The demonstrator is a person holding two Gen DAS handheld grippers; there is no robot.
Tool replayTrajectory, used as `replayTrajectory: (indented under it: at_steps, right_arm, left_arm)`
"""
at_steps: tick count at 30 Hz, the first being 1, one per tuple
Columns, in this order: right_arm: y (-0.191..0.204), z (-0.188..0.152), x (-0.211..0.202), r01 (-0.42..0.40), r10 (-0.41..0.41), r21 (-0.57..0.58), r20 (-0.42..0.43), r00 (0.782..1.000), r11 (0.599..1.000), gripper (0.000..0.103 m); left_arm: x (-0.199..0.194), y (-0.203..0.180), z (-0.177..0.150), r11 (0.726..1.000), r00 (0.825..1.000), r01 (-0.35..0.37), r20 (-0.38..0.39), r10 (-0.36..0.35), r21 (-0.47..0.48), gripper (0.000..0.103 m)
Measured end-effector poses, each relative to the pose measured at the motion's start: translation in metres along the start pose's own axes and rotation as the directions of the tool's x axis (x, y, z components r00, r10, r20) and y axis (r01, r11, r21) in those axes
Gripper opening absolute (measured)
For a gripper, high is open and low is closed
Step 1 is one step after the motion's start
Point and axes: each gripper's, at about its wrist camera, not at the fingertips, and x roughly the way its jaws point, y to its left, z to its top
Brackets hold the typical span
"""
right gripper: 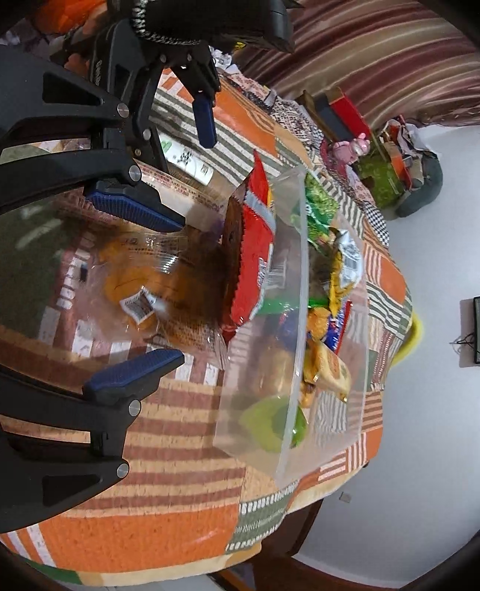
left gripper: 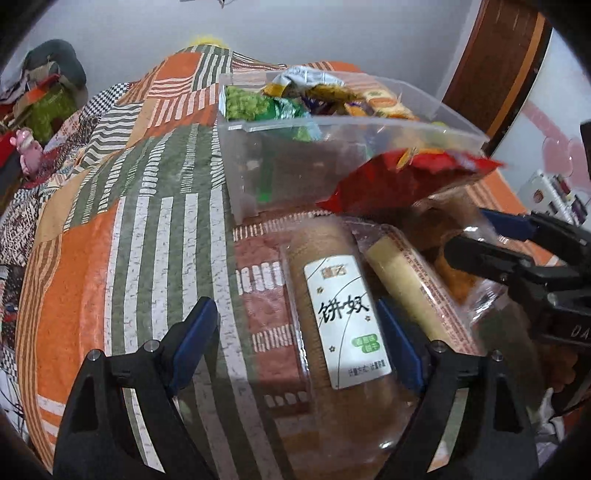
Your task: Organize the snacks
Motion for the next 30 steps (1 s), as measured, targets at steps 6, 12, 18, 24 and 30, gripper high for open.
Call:
replayTrajectory:
  at_steps: [6, 12, 18, 24, 30]
  right_arm:
    - [-0.003, -0.002, 0.012, -0.007, 0.008, 0.021, -0.025, 1.000, 1.000, 0.063]
    - [-0.007, -0.004, 0.015, -0.006, 0.008, 0.044, -0.036, 0.999, 0.999, 0.056]
    - [-0.009, -0.007, 0.005, 0.003, -0.003, 0.042, -0.020, 1.000, 0.999, 0.050]
    - [-0.021, -0.016, -0.020, 0.010, -0.011, 0.067, 0.015, 1.000, 0.998, 0.049]
    - [-0.035, -0.022, -0.042, 0.035, -0.039, 0.092, 0.041, 0.998, 0.995, 0.049]
  left_arm:
    - [0.000, 0.009, -0.009, 1.000, 1.000, 0.007, 0.020, -0.007, -0.014, 0.055]
    - [-0.001, 0.012, -0.003, 1.000, 1.000, -0.001, 0.029, 0.001, -0.017, 0.039]
    - [-0.011, 0.009, -0.005, 1.000, 0.999, -0.017, 0.031, 0.017, -0.005, 0.036]
    - [-0.031, 0.013, -0.008, 0.999, 0.998, -0.031, 0.052, 0.032, -0.025, 0.036]
    - [-0.059, 0.011, -0.003, 0.999, 0.994, -0.043, 0.098, 0.046, -0.031, 0.036]
